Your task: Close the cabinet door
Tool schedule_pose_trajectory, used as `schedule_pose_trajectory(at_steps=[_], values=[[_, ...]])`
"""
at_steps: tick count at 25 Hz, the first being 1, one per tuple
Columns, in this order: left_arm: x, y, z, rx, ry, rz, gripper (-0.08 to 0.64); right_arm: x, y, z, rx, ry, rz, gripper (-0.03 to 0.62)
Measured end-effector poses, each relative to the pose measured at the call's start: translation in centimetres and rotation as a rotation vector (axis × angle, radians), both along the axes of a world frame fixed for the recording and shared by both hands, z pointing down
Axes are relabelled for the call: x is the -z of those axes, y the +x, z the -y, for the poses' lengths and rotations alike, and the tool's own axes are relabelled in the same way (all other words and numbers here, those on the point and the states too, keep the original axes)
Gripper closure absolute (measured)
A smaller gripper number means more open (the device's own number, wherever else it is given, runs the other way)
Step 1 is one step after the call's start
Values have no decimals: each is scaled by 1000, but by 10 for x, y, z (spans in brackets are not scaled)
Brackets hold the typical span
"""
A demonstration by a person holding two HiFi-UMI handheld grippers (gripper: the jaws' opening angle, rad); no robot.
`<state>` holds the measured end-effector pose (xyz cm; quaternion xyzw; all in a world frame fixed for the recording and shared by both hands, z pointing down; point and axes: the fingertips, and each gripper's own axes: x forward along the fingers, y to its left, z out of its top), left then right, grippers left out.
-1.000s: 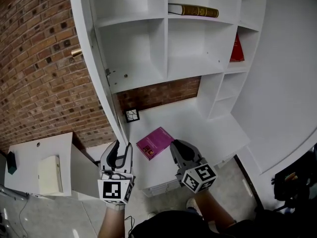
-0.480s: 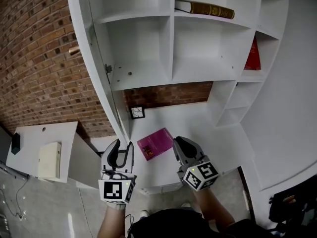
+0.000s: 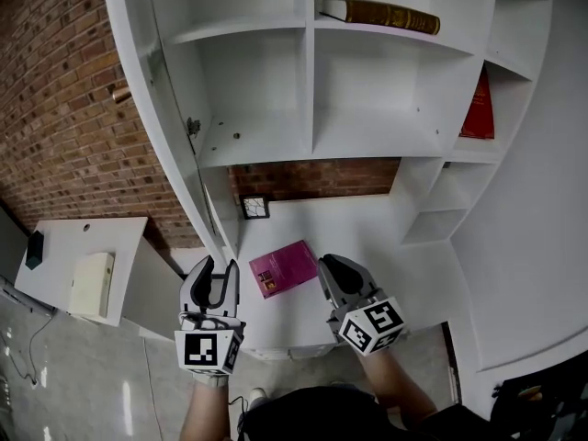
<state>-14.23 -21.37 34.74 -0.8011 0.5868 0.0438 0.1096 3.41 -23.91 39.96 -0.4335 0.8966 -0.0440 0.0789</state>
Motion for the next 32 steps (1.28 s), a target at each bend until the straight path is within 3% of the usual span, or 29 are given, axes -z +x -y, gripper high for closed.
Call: schedule_pose_trajectory(at_steps=[16,23,32], values=[[0,40,26,134,47,20,410,3,68,21,91,12,15,537],[0,62,40,161,40,28,403,-8,107,38,75,-8,47,537],[1,91,65,108,26,49,403,-11,125,51,29,-20,48,537]])
